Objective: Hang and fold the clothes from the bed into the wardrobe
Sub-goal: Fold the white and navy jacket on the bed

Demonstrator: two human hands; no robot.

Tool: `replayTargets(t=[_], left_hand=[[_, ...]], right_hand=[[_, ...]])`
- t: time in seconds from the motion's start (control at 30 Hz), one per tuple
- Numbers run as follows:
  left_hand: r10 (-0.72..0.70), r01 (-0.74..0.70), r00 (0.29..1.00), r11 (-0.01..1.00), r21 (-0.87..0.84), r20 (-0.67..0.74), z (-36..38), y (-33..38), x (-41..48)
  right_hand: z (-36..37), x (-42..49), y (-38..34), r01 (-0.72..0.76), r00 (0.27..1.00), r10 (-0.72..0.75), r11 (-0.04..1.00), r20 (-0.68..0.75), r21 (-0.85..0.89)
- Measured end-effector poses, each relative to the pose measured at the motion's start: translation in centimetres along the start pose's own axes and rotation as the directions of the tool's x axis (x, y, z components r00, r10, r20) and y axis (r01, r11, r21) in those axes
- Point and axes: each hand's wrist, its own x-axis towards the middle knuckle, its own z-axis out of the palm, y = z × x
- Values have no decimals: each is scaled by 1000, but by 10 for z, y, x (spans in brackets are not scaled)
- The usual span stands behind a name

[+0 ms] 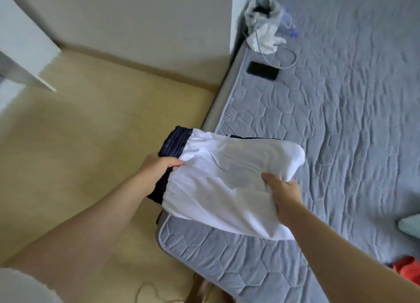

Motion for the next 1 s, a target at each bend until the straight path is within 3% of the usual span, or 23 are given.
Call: replayTargets(t=[0.2, 0.5, 0.73, 1.0], left_hand=[[152, -187, 970, 965, -183, -191, -102, 85, -88], [267, -464, 829, 818, -340, -491, -256, 136, -217], [244, -567, 727, 739, -363, -642, -381, 132, -260], [219, -641, 635, 686, -346, -741, -545, 113, -251]], right_hand=[[62, -71, -135, 225, 949, -228, 974, 220, 35], [160, -210, -275, 446, 749, -423, 891, 511, 83], [272, -302, -304, 490, 622, -441, 864, 648, 118], [440, -378, -293, 527, 511, -461, 835, 725, 159]])
